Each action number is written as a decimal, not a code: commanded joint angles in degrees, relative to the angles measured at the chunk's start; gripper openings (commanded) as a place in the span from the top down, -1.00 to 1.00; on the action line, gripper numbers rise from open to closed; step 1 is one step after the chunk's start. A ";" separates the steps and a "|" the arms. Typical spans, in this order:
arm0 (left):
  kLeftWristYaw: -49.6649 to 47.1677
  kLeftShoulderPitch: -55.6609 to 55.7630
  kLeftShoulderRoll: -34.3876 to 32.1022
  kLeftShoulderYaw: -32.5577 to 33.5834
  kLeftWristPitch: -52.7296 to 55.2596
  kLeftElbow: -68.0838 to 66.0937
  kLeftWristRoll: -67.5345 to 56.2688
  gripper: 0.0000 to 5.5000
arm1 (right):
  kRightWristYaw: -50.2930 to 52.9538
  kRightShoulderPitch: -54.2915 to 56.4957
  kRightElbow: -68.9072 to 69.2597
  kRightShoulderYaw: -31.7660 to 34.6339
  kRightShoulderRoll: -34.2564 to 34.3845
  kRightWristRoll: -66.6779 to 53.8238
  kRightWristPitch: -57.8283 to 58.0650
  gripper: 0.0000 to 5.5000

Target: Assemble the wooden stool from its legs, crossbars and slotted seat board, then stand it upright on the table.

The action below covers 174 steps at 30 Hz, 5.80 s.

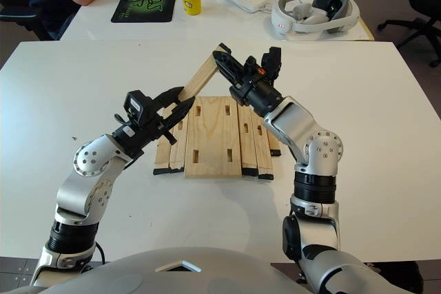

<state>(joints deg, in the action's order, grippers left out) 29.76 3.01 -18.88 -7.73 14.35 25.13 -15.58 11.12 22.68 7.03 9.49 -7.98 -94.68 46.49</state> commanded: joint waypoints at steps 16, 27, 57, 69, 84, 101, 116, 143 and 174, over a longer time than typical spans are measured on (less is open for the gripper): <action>-2.26 -0.96 0.78 5.18 1.54 -4.07 -2.11 -0.01 | -1.66 0.35 2.05 5.59 -5.41 11.71 -5.99 0.85; -8.05 -3.82 3.55 11.13 5.43 -4.58 -5.81 0.49 | -10.92 -19.16 21.10 -9.39 -11.17 46.04 -12.30 0.85; -10.25 -2.10 2.28 12.71 9.22 -5.81 -5.55 1.00 | -7.68 -24.04 16.13 -5.56 5.39 64.24 -19.86 0.85; -10.12 -1.74 2.03 12.57 9.60 -5.53 -5.36 1.00 | -8.05 -23.62 15.49 -4.56 7.31 65.06 -19.97 0.85; -10.72 -1.63 2.35 12.66 9.20 -5.31 -5.16 1.00 | -11.55 -22.96 11.21 -9.28 3.19 78.89 -26.75 0.85; -10.45 -2.75 2.44 12.42 8.49 -5.06 -4.13 1.00 | -20.82 -33.11 1.79 -11.84 -2.78 88.96 -41.73 0.85; -10.37 -2.96 2.23 12.62 7.73 -5.46 -3.89 1.00 | -23.02 -38.51 -5.62 -5.54 -2.18 85.71 -55.76 0.85; -11.27 -3.73 2.97 12.50 7.50 -4.91 -3.50 1.00 | -16.83 -22.63 16.57 -5.49 -1.19 88.39 -42.98 0.48; -18.62 -9.36 9.36 12.36 1.96 -2.09 -0.75 1.00 | -24.43 -21.64 22.97 -7.84 -18.14 82.34 5.87 0.99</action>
<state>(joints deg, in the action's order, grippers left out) 11.25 -7.12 -9.22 4.30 16.20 22.87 -16.73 -13.36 8.65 34.64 3.97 -27.87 -13.78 55.28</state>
